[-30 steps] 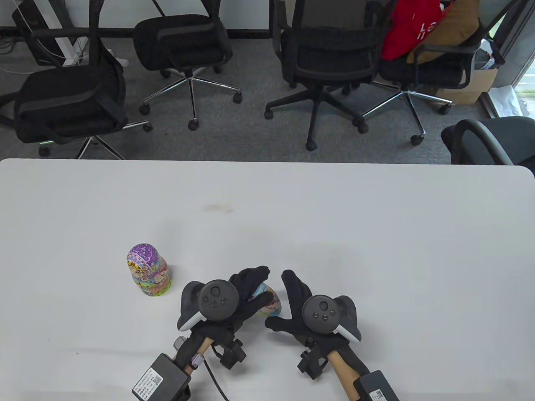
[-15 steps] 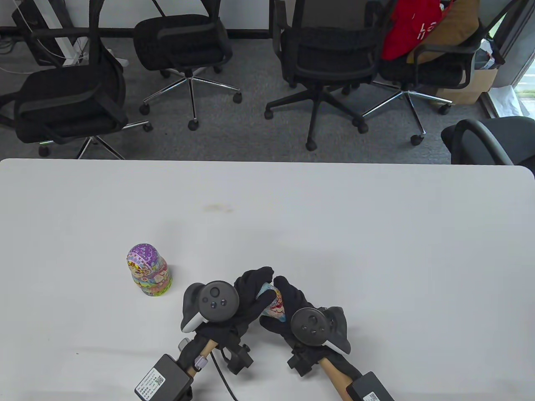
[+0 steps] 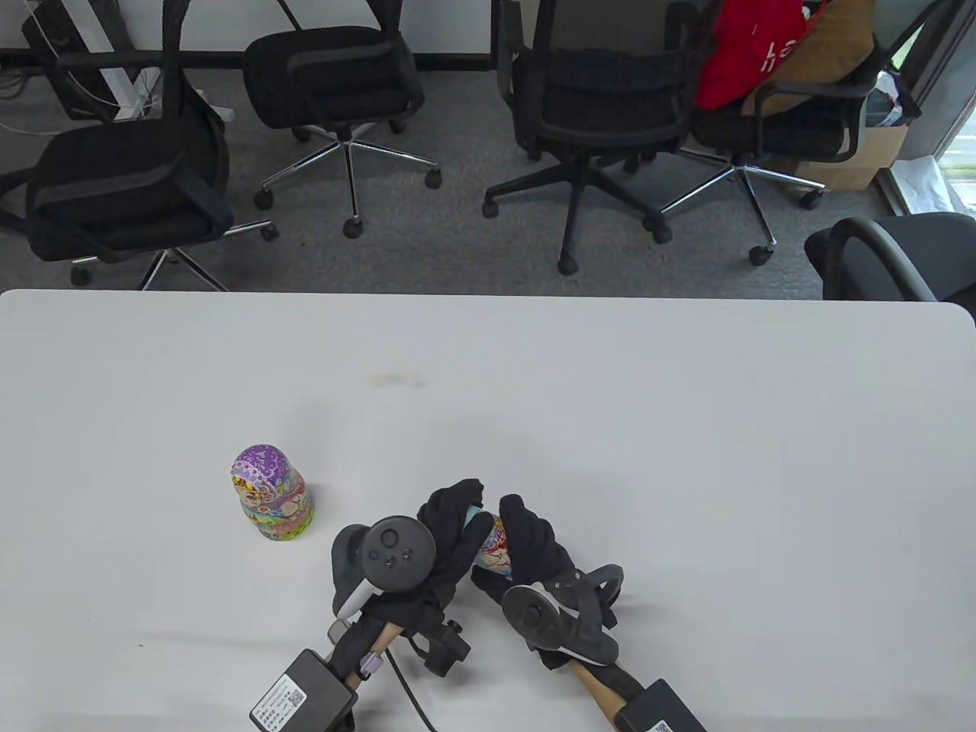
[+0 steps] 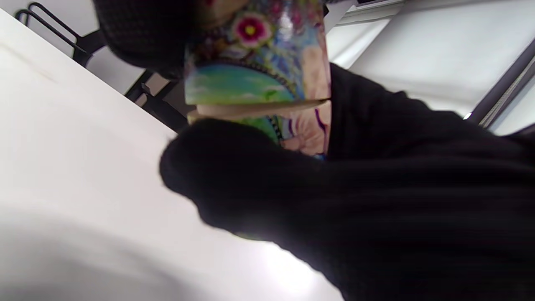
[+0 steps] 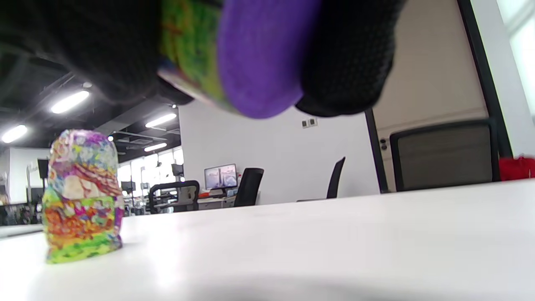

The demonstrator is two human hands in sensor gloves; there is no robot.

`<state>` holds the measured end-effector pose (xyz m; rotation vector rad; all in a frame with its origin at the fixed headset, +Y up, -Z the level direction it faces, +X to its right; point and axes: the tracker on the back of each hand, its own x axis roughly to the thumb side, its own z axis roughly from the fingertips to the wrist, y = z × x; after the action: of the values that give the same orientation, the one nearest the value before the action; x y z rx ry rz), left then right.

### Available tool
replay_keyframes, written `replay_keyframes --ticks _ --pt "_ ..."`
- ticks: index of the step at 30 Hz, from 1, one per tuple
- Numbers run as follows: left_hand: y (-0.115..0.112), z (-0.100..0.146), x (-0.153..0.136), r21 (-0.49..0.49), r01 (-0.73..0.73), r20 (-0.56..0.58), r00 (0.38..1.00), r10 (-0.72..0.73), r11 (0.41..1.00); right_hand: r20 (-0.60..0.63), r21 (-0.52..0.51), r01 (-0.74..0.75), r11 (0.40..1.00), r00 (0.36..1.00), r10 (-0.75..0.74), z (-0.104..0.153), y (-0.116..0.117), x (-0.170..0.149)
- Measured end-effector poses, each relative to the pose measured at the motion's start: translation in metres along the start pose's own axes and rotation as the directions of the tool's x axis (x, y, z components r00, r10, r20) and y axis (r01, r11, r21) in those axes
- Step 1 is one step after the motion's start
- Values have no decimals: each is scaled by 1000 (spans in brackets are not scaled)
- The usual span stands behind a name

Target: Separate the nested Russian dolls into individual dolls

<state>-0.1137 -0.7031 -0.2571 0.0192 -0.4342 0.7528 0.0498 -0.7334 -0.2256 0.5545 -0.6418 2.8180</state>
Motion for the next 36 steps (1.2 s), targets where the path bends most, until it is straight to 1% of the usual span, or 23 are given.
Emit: replay_keyframes --ticks 1,2,5,7,10,13,17,22,28,33,36 --pt "2 0 -2 21 -14 -9 1000 15 1000 22 -6 -55 998 998 55 0 0 0" --pt "5 1 -5 40 -25 -23 999 26 999 36 -2 -61 998 997 61 1 1 -2" --pt "15 1 -12 89 -89 -37 995 92 992 14 26 -3 1000 1000 3 1 4 -9" --pt "22 2 -15 105 -103 -53 993 109 989 -7 33 15 999 1000 -15 1 5 -15" --pt "31 2 -20 155 -53 -68 996 64 986 -61 55 115 992 992 -112 1 6 -26" --pt "33 1 -27 154 16 -105 994 0 988 -109 58 195 979 976 -188 2 7 -33" --pt "27 -3 -39 83 133 -183 976 -116 988 -149 50 249 967 960 -239 2 7 -41" --pt "13 -8 -56 -81 252 -265 927 -265 964 -180 55 311 949 938 -297 2 8 -46" --pt "-6 -11 -73 -230 320 -297 876 -380 919 -200 67 365 929 917 -346 2 9 -49" --pt "-16 -11 -82 -299 338 -310 850 -426 892 -200 65 367 928 916 -349 2 9 -49" --pt "-18 -11 -82 -293 352 -306 846 -436 889 -202 63 370 927 914 -351 2 9 -49"
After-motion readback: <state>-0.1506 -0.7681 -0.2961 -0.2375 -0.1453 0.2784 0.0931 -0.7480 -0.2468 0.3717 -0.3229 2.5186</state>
